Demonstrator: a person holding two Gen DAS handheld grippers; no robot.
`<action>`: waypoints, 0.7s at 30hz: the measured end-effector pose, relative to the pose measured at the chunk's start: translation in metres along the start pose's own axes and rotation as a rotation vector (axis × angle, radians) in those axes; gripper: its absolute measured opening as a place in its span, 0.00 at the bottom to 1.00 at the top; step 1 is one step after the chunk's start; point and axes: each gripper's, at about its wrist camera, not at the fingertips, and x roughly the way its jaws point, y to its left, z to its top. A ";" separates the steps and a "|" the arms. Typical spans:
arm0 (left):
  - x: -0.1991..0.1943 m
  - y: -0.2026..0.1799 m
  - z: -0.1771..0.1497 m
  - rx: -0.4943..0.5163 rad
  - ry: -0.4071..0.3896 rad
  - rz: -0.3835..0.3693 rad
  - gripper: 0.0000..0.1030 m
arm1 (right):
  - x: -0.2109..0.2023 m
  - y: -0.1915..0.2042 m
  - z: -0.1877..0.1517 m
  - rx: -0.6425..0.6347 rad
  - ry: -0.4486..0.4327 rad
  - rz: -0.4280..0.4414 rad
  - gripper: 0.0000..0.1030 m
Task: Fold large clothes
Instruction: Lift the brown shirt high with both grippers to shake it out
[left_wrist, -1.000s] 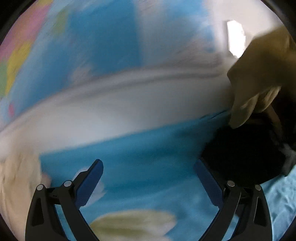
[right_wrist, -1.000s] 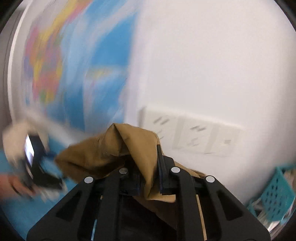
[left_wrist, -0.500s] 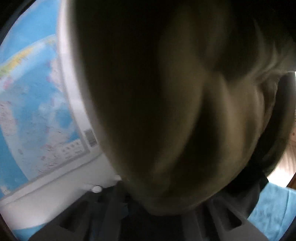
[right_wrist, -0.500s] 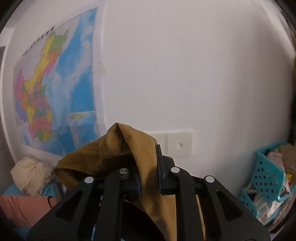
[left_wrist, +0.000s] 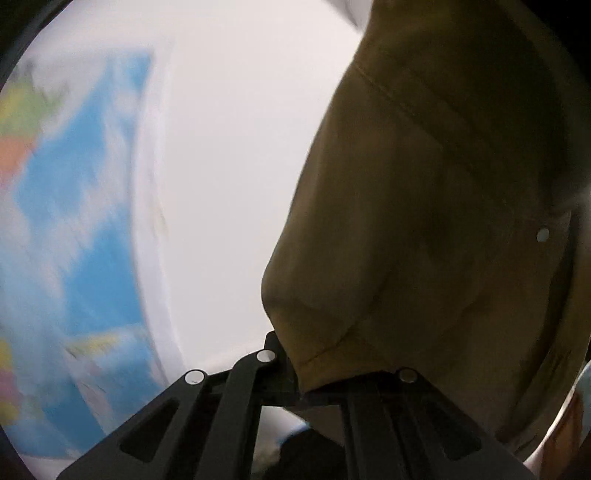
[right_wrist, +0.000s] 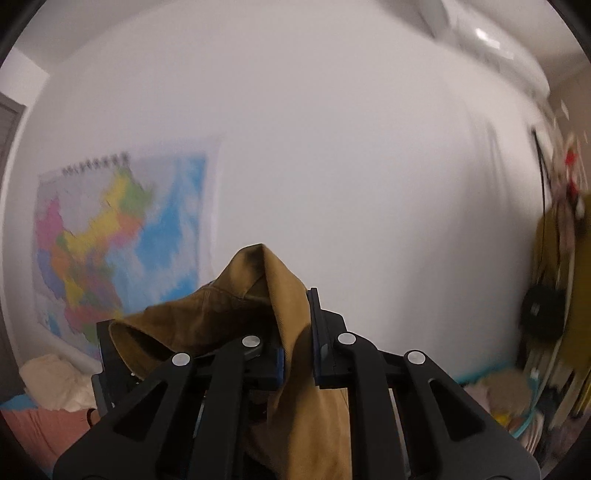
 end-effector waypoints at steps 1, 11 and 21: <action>-0.025 0.000 0.011 -0.001 -0.038 0.007 0.01 | -0.016 0.007 0.014 -0.011 -0.029 0.010 0.09; -0.270 0.032 0.067 0.036 -0.222 0.150 0.02 | -0.122 0.070 0.074 -0.028 -0.131 0.182 0.07; -0.393 -0.017 0.083 0.163 -0.131 0.408 0.03 | -0.128 0.121 0.066 0.010 -0.096 0.429 0.07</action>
